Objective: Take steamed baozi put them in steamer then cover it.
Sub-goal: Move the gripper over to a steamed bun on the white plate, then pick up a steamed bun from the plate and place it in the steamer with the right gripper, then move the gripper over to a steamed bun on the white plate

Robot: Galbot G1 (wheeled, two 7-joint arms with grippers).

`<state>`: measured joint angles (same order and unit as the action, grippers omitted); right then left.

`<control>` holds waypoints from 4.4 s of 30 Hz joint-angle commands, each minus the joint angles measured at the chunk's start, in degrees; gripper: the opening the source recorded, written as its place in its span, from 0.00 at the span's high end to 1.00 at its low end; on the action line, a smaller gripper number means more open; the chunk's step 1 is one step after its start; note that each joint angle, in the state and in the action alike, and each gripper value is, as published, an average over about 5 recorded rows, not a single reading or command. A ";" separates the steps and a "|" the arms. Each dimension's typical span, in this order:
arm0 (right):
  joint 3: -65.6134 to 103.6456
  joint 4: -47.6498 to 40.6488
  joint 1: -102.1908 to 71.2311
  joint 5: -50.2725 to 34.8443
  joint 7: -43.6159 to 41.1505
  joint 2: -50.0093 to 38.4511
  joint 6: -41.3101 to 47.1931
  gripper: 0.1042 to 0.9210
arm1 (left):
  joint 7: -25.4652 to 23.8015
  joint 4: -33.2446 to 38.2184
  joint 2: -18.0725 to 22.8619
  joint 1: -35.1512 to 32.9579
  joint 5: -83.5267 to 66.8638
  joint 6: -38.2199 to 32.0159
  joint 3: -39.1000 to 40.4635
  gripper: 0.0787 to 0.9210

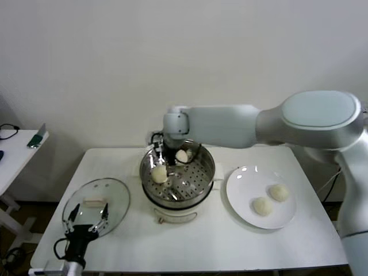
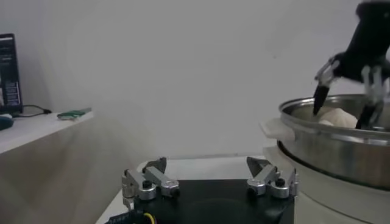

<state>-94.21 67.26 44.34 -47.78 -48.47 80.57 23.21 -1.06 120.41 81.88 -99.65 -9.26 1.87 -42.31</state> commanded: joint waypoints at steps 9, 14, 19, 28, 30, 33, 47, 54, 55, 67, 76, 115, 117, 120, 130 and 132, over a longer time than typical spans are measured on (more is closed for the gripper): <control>-14.52 20.62 8.73 16.27 -7.66 -42.63 -7.80 0.12 | -0.06 -0.15 -0.05 0.01 0.44 0.08 0.41 0.12; -7.47 19.34 -2.31 21.06 -4.16 -45.56 -5.04 0.12 | -0.17 -0.46 0.03 0.50 0.74 0.23 0.70 0.12; -0.38 16.60 -12.42 24.86 -2.62 -45.83 -3.64 0.12 | -0.23 -0.64 0.15 0.53 0.79 0.21 0.71 0.12; 6.05 13.27 -21.31 27.73 -0.42 -45.28 -2.28 0.12 | -0.25 -0.69 0.63 -0.15 1.01 0.01 0.50 0.12; 7.06 12.68 -22.58 27.89 0.22 -45.14 -1.92 0.12 | -0.23 -0.78 0.72 -0.27 1.01 -0.03 0.45 0.12; 8.57 11.63 -24.37 28.32 0.80 -44.83 -1.56 0.12 | -0.22 -0.87 0.83 -0.52 1.03 -0.15 0.44 0.12; 13.67 7.60 -30.31 29.31 1.70 -41.70 -0.74 0.15 | -0.22 -0.74 1.27 -0.77 1.38 -0.26 0.44 0.12; 12.49 8.25 -25.40 29.95 0.35 -41.22 -2.45 0.33 | -0.20 -0.57 1.28 -0.94 1.39 -0.23 0.19 0.12; 11.52 8.40 -23.18 30.00 -0.34 -41.01 -3.25 0.35 | -0.20 -0.52 1.31 -0.94 1.41 -0.21 0.19 0.12; 1.01 9.14 13.22 29.82 -10.31 -27.49 -24.24 0.36 | -0.18 0.14 1.44 -1.15 1.97 -0.27 0.31 0.12; 7.22 23.88 17.33 30.61 -7.24 -13.07 -33.74 0.30 | -0.26 0.17 1.54 -0.89 2.32 -0.30 0.74 0.12; 4.63 20.11 -4.96 53.51 0.70 -6.90 -33.67 0.21 | -0.11 0.52 1.46 -1.51 1.67 -0.84 0.01 0.12; 5.27 19.29 -3.35 52.58 -0.20 -7.45 -34.69 0.15 | -0.10 0.65 1.49 -1.64 1.71 -0.90 0.02 0.12; 6.26 17.18 -0.24 48.55 -3.20 -8.86 -36.32 0.13 | -0.08 0.75 1.51 -1.83 1.77 -1.01 -0.03 0.12; -2.26 2.71 13.51 17.88 -16.82 -20.68 -31.65 0.12 | -0.07 1.06 1.49 -1.80 1.95 -1.04 -0.02 0.12; -5.37 0.63 13.84 15.51 -16.61 -24.56 -28.13 0.12 | -0.07 1.11 1.40 -1.84 1.95 -1.05 -0.01 0.12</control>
<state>-90.49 80.68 48.14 -8.16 -56.25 68.15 -11.85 -1.12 121.57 83.30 -101.44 -7.32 0.78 -42.35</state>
